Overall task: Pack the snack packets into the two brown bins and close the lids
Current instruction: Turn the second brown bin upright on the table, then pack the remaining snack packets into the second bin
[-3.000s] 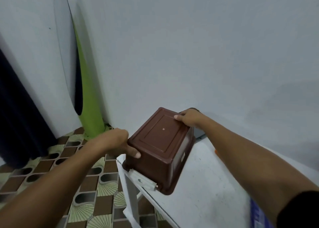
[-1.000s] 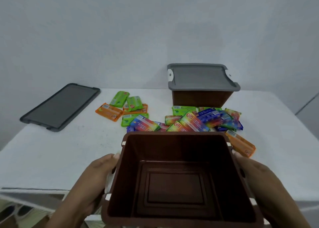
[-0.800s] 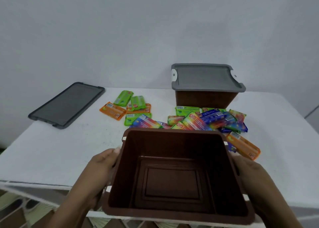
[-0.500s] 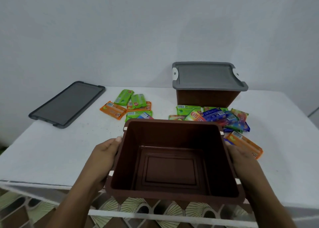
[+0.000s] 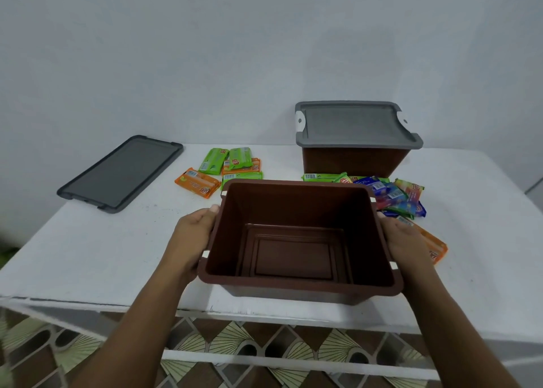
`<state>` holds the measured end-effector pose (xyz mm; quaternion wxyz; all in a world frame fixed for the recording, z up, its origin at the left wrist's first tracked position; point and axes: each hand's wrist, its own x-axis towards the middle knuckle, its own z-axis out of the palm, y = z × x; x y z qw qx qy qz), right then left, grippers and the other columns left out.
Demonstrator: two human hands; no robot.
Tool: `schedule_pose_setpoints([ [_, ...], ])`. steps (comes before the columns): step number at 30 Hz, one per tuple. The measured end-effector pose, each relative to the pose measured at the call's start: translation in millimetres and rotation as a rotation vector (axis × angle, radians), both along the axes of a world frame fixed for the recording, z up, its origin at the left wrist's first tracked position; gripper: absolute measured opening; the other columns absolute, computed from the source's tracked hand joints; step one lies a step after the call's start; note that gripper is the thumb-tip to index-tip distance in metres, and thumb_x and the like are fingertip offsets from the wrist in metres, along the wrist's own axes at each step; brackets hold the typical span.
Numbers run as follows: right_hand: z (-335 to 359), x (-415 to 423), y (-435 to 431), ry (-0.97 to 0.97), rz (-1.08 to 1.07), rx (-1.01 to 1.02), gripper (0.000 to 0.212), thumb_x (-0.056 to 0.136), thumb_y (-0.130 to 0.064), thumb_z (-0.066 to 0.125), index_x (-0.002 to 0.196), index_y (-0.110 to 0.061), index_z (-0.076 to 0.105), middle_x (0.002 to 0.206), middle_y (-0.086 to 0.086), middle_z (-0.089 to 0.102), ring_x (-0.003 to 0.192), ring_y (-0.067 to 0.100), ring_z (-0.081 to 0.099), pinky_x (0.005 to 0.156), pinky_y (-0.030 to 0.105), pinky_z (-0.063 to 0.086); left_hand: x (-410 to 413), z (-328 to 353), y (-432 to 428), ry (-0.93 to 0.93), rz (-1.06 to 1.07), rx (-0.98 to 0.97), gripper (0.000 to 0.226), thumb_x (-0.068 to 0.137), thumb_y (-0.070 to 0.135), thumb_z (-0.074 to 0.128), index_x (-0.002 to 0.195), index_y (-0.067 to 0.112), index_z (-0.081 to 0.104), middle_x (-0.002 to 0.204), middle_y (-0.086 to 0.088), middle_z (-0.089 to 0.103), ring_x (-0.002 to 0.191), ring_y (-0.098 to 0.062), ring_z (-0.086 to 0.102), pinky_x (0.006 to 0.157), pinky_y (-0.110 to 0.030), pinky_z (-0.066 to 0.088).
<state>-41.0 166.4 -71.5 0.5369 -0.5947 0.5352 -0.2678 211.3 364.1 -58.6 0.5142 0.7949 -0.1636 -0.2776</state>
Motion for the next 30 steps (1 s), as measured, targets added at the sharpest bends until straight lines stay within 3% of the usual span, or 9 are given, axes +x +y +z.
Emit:
schedule_pose_setpoints([
  [4,1,1,0,0.014,-0.013,-0.002,0.025,0.099,-0.036,0.055,0.084,-0.018,0.064,0.079,0.002,0.066,0.070,0.018,0.061,0.063,0.031,0.050,1,1,0,0.021,0.009,-0.046,0.051,0.106,0.045,0.045,0.089,0.002,0.067,0.073,-0.009,0.065,0.068,-0.019,0.062,0.062,-0.031,0.050],
  [7,-1,-2,4,0.085,-0.037,0.012,0.038,0.102,-0.037,0.050,0.089,-0.005,0.066,0.083,0.013,0.069,0.075,0.024,0.064,0.060,0.031,0.049,-2,1,5,0.025,-0.003,-0.054,0.051,0.106,0.044,0.046,0.080,0.005,0.065,0.067,-0.006,0.061,0.063,-0.018,0.057,0.061,-0.030,0.047],
  [10,-2,-9,11,0.191,0.013,-0.057,0.039,0.105,-0.033,0.044,0.098,-0.002,0.067,0.089,0.014,0.069,0.070,0.014,0.061,0.054,0.025,0.042,-6,-1,13,0.010,-0.021,-0.041,0.050,0.107,0.044,0.044,0.076,0.010,0.064,0.062,-0.001,0.061,0.058,-0.013,0.058,0.059,-0.030,0.047],
  [14,-9,-21,17,0.037,0.013,-0.011,0.041,0.102,-0.030,0.050,0.104,0.009,0.064,0.085,0.023,0.064,0.070,0.026,0.059,0.060,0.031,0.047,-10,-8,22,0.017,-0.028,-0.026,0.051,0.107,0.045,0.043,0.083,0.008,0.069,0.067,-0.005,0.067,0.063,-0.016,0.066,0.060,-0.032,0.052],
  [20,-10,-24,21,-0.047,0.006,0.041,0.028,0.102,-0.033,0.052,0.079,-0.020,0.062,0.077,0.004,0.063,0.068,0.020,0.058,0.064,0.033,0.048,-12,-9,21,-0.011,0.004,0.005,0.049,0.107,0.044,0.041,0.089,0.008,0.069,0.077,-0.010,0.073,0.063,-0.012,0.068,0.057,-0.026,0.051],
  [23,-13,-25,17,0.106,0.076,-0.034,0.033,0.105,-0.033,0.045,0.084,-0.016,0.064,0.081,0.001,0.067,0.077,0.020,0.065,0.059,0.027,0.048,-13,-11,19,-0.009,0.022,-0.003,0.048,0.107,0.044,0.041,0.091,0.010,0.071,0.077,-0.006,0.073,0.069,-0.012,0.069,0.058,-0.026,0.049],
  [25,-12,-26,13,0.170,0.103,-0.038,0.035,0.105,-0.037,0.044,0.089,-0.015,0.066,0.087,0.004,0.069,0.083,0.020,0.066,0.063,0.029,0.048,-10,-11,21,0.049,0.011,-0.001,0.047,0.106,0.048,0.041,0.093,0.016,0.073,0.077,0.001,0.075,0.078,-0.013,0.069,0.064,-0.029,0.050],
  [28,1,-28,4,0.140,0.066,0.013,0.035,0.101,-0.047,0.048,0.098,-0.019,0.069,0.094,0.006,0.069,0.088,0.024,0.064,0.074,0.038,0.049,4,-6,24,0.135,-0.089,-0.004,0.045,0.102,0.061,0.038,0.105,0.032,0.073,0.101,0.009,0.074,0.097,-0.013,0.067,0.090,-0.037,0.052],
  [30,15,-27,-5,0.126,0.042,-0.055,0.033,0.099,-0.044,0.053,0.099,-0.014,0.070,0.091,0.010,0.069,0.081,0.024,0.063,0.067,0.035,0.048,23,0,24,0.070,-0.112,-0.013,0.044,0.101,0.057,0.042,0.099,0.026,0.073,0.093,-0.001,0.075,0.088,-0.019,0.068,0.083,-0.036,0.053],
])
